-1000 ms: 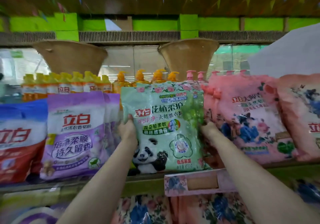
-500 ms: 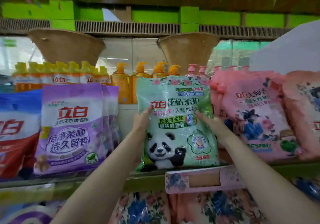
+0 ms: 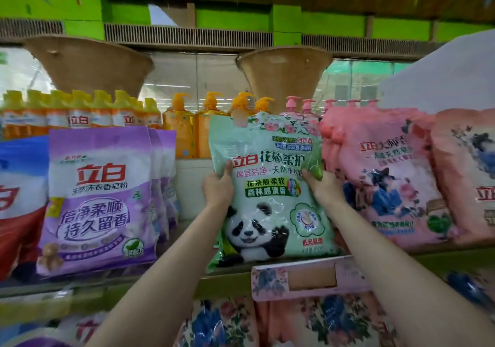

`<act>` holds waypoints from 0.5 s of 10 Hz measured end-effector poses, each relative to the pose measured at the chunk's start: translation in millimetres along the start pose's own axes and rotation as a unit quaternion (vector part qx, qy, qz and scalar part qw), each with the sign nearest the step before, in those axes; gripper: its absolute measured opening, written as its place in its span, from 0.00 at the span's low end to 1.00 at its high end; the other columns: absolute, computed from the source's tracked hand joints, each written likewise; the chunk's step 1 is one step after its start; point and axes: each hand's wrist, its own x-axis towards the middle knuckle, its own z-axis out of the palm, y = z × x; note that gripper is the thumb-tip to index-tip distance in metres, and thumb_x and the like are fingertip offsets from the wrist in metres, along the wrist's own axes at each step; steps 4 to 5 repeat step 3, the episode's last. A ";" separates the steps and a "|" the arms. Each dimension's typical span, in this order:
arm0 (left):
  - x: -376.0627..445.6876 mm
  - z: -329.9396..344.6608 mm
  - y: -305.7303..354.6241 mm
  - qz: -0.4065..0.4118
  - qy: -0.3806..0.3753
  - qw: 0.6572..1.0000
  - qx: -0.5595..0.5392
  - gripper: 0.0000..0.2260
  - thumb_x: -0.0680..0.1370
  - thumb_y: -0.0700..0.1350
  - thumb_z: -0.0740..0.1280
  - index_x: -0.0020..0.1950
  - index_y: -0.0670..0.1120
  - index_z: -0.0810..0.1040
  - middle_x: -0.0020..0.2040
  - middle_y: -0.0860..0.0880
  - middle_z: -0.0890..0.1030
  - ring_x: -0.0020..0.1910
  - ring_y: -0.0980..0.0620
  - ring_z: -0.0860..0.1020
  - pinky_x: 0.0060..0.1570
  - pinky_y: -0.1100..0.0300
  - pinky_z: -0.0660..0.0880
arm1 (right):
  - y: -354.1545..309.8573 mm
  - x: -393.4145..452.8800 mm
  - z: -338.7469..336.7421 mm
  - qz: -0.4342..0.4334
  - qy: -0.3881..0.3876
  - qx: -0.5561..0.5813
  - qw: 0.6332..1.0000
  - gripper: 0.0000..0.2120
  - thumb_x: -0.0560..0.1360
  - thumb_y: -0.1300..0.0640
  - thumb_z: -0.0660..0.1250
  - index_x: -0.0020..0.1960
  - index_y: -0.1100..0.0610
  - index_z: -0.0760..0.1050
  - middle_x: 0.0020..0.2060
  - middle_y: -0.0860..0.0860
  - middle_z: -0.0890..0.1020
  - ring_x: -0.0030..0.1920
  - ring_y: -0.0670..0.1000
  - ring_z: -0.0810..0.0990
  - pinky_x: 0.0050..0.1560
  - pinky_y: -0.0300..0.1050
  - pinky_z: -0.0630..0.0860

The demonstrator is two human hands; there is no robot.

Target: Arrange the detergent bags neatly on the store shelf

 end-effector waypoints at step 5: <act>3.1 -54.4 26.3 0.087 0.011 0.979 0.182 0.11 0.75 0.48 0.69 0.50 0.44 0.71 0.46 0.47 0.75 0.49 0.47 0.75 0.51 0.53 0.74 | -34.5 -13.7 8.4 0.002 0.169 -0.298 0.940 0.27 0.71 0.61 0.68 0.66 0.59 0.59 0.60 0.61 0.66 0.59 0.60 0.69 0.57 0.56 0.72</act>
